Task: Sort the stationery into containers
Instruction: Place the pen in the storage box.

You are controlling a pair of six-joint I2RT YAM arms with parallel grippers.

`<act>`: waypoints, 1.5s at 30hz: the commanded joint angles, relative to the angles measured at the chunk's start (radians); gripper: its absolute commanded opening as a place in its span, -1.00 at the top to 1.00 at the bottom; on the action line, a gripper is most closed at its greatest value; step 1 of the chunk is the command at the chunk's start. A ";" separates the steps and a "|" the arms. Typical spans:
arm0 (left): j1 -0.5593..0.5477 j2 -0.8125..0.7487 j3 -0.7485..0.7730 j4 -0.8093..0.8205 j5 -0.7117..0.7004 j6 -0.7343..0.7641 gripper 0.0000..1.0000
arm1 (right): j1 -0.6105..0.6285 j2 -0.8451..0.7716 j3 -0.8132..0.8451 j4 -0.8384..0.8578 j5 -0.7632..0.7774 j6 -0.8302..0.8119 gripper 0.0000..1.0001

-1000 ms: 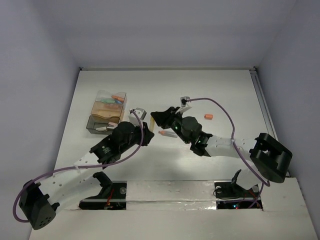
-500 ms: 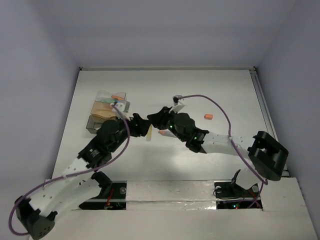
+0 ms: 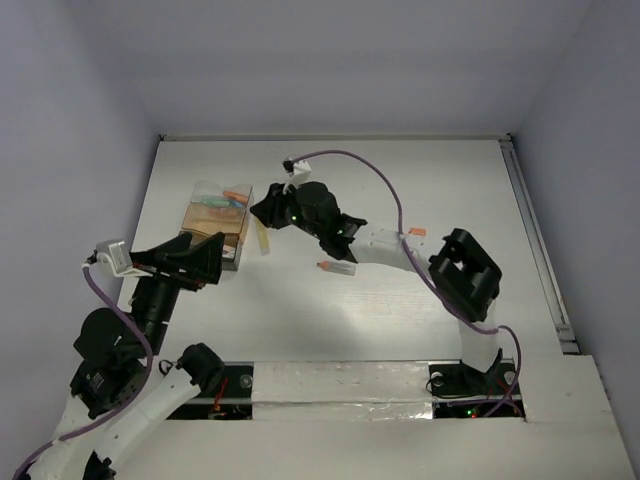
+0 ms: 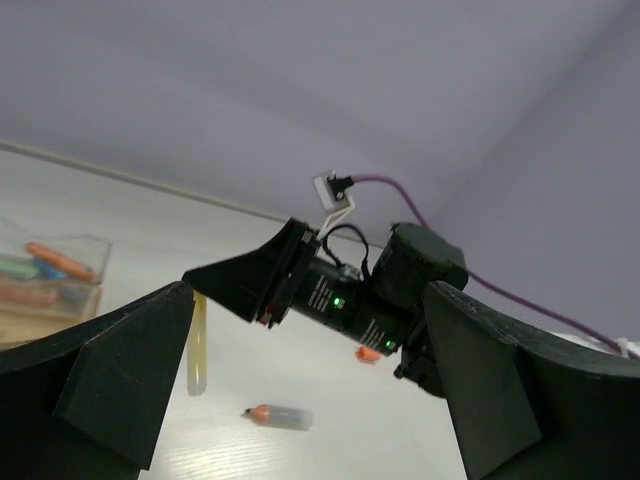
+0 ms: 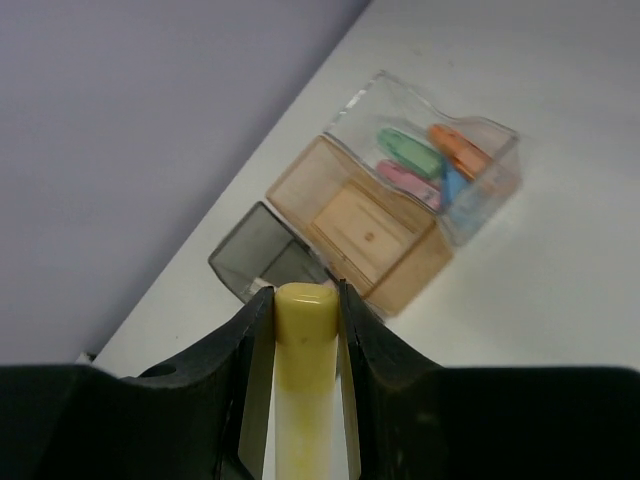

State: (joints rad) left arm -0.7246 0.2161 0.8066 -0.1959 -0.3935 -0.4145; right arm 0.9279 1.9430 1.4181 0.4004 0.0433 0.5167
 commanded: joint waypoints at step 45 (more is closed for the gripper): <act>0.010 -0.113 -0.067 -0.086 -0.088 0.094 -0.98 | 0.005 0.499 0.814 -0.114 -0.256 -0.448 -0.26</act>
State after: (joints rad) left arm -0.7177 0.0959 0.7456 -0.3195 -0.4900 -0.3344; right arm 0.9291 2.6312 2.2917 0.2268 -0.1844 0.0891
